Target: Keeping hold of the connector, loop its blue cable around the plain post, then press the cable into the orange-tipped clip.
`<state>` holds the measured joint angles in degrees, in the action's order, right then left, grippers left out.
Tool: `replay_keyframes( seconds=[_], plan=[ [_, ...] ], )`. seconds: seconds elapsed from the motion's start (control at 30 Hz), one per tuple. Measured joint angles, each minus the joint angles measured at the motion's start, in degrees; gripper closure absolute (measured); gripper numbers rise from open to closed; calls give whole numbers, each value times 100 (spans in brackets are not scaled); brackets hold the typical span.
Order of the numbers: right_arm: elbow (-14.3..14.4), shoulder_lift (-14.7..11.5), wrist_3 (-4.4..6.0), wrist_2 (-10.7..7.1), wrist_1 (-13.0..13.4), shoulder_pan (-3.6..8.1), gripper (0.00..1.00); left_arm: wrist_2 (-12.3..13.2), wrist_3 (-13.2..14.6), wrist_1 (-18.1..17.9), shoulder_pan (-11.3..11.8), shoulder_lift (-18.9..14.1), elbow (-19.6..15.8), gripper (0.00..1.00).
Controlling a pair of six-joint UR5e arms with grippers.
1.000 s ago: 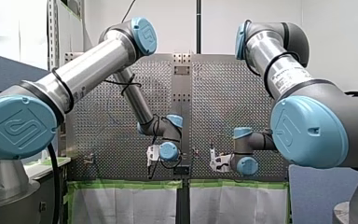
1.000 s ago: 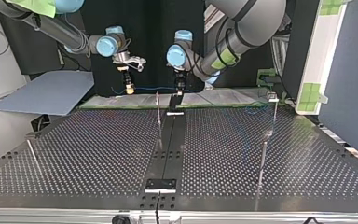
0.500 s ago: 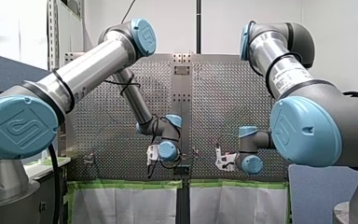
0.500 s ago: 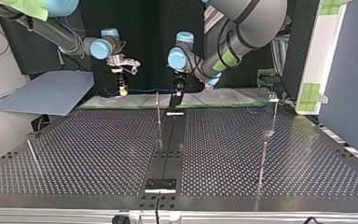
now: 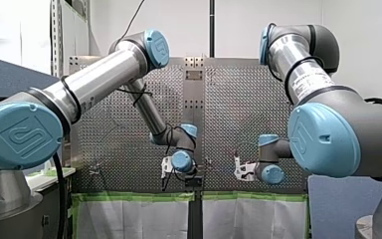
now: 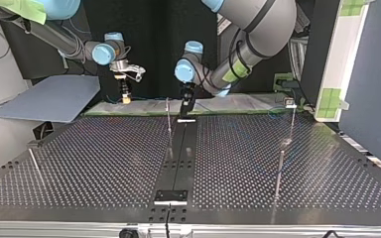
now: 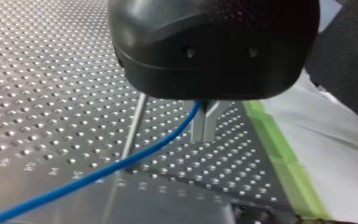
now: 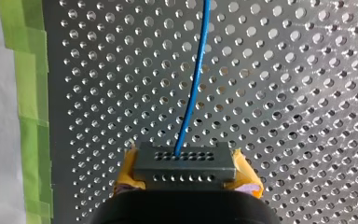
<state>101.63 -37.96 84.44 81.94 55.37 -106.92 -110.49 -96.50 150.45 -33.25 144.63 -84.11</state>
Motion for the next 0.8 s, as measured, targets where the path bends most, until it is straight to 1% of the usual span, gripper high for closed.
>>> replay_keyframes(
  seconds=[0.13,0.5,0.67,0.8],
  plan=[
    [-84,-1,-15,2,-105,25,100,12,-30,58,23,28,182,100],
    [-235,-1,-29,4,-259,86,100,141,-59,116,135,41,368,100],
    [-325,-2,-37,-1,-304,106,100,159,-91,237,166,41,536,100],
    [-426,-3,-69,-2,-396,111,100,142,-99,339,190,42,647,100]
  ],
)
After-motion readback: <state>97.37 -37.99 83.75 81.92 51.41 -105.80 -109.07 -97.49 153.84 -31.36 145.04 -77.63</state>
